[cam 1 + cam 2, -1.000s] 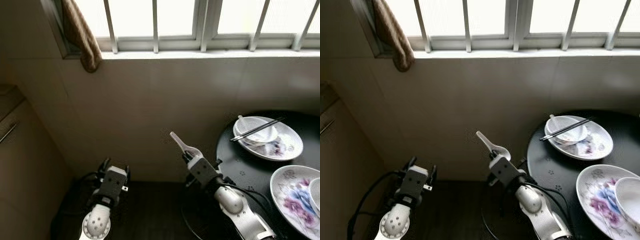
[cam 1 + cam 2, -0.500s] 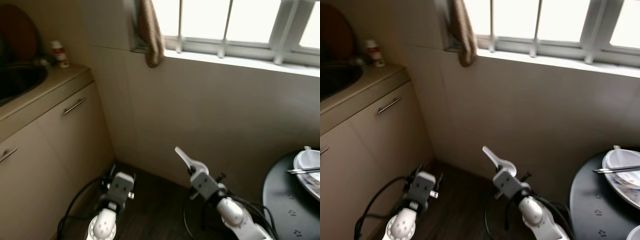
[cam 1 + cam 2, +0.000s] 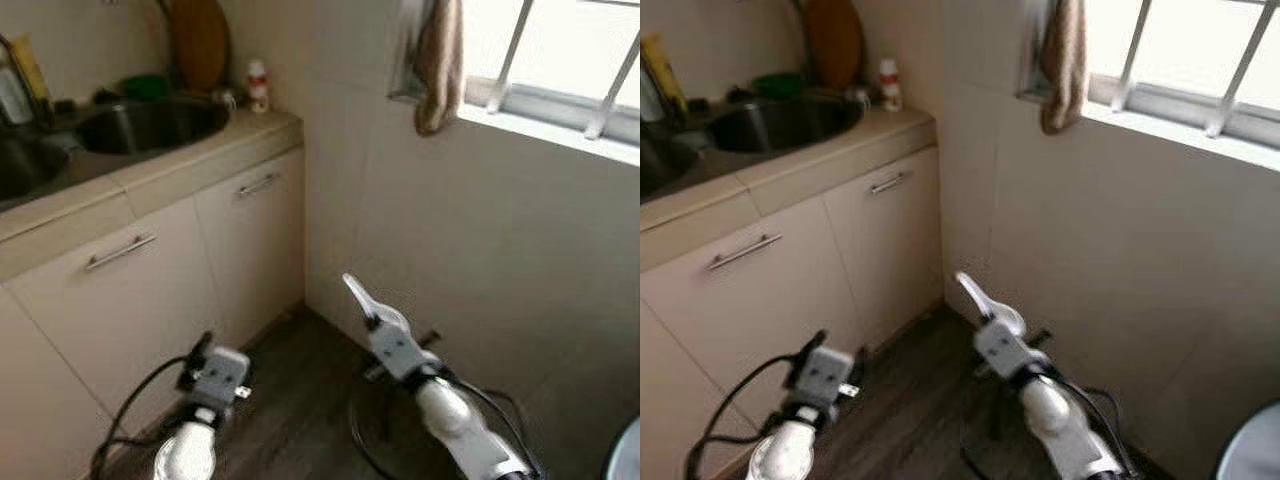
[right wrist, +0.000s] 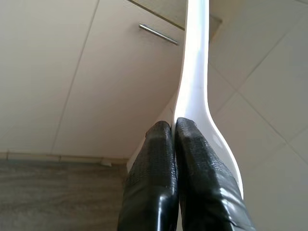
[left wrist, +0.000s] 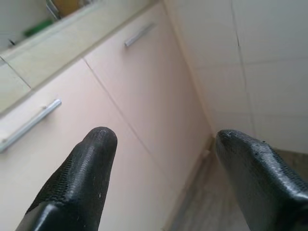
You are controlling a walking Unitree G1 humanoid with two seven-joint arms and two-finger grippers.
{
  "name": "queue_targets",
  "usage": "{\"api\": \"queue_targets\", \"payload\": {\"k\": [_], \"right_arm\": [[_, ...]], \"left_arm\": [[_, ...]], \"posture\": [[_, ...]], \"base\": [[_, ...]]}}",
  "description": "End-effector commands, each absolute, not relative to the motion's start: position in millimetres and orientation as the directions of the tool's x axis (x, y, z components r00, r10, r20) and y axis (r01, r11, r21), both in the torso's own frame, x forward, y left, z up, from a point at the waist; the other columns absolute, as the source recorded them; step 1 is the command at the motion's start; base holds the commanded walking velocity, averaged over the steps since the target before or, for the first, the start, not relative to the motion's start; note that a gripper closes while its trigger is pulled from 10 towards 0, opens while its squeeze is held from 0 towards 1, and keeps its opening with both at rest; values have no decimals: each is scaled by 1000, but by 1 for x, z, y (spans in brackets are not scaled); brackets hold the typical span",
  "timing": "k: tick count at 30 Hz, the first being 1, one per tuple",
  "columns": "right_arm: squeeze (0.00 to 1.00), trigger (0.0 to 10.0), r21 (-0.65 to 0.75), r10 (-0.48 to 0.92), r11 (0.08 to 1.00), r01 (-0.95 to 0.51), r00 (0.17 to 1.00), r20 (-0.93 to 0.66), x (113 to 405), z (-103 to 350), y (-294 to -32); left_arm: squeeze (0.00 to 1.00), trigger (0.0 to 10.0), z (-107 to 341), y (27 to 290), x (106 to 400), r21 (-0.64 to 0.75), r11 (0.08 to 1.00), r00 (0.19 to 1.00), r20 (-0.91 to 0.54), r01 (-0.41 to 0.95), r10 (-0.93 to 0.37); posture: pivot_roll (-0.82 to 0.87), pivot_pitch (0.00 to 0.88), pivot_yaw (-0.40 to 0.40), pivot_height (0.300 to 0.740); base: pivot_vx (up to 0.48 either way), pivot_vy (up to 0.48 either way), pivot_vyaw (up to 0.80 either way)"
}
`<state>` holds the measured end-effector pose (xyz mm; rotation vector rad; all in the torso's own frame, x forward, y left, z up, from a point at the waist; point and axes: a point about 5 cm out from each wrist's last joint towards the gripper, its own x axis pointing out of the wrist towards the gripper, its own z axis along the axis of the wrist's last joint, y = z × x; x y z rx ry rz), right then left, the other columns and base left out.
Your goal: Kitchen organization
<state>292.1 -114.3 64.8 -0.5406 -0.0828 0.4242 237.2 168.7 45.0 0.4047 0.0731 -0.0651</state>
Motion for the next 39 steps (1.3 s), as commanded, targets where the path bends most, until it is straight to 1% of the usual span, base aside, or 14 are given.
{"api": "queue_targets", "payload": {"k": [1,4,9,13,19,23,28,29,34,36,39], "right_arm": [[0,10000,-512,373,792,-334,927,-28,292,64,-126],[0,10000,-509,378,799,-321,926,11,295,72,-123],[0,10000,-528,369,811,-254,921,124,301,92,-121],[0,10000,-519,373,821,-238,912,171,302,100,-120],[0,10000,-549,405,801,-240,892,202,302,108,-113],[0,10000,-591,443,770,-240,868,224,301,115,-104],[0,10000,-568,460,785,-248,847,267,301,125,-99],[0,10000,-546,464,799,-250,834,297,302,134,-97],[0,10000,-540,469,804,-248,823,319,305,144,-94],[0,10000,-586,489,775,-236,811,321,306,148,-92],[0,10000,-578,488,780,-239,811,323,306,149,-92]], "left_arm": [[0,10000,52,160,240,373,924,997,-39,81,-71],[0,10000,56,161,242,376,925,998,-14,60,-59],[0,10000,69,164,247,373,928,998,59,13,-38],[0,10000,74,167,249,373,928,996,82,-11,-21],[0,10000,81,168,251,373,927,993,116,-34,-10],[0,10000,87,169,253,367,928,989,151,-61,6],[0,10000,94,171,255,364,926,982,185,-103,37],[0,10000,96,173,255,366,923,980,192,-116,47],[0,10000,98,175,256,367,921,978,201,-131,59],[0,10000,100,175,257,365,920,975,210,-142,67],[0,10000,102,175,257,362,920,973,218,-148,71]], "posture": [[-20,0,1,740],[-21,0,1,740],[-20,0,1,740],[-19,0,1,740],[-19,0,0,740],[-18,0,-1,740],[-20,0,-1,740],[-21,0,-2,740],[-24,0,-1,740],[-25,0,-1,740],[-24,0,-3,740]], "base": [[300,0,0],[330,0,0],[382,0,0],[343,0,0],[333,0,0],[337,0,800],[335,0,800],[334,0,0],[335,0,0],[336,0,800],[335,0,800]]}}
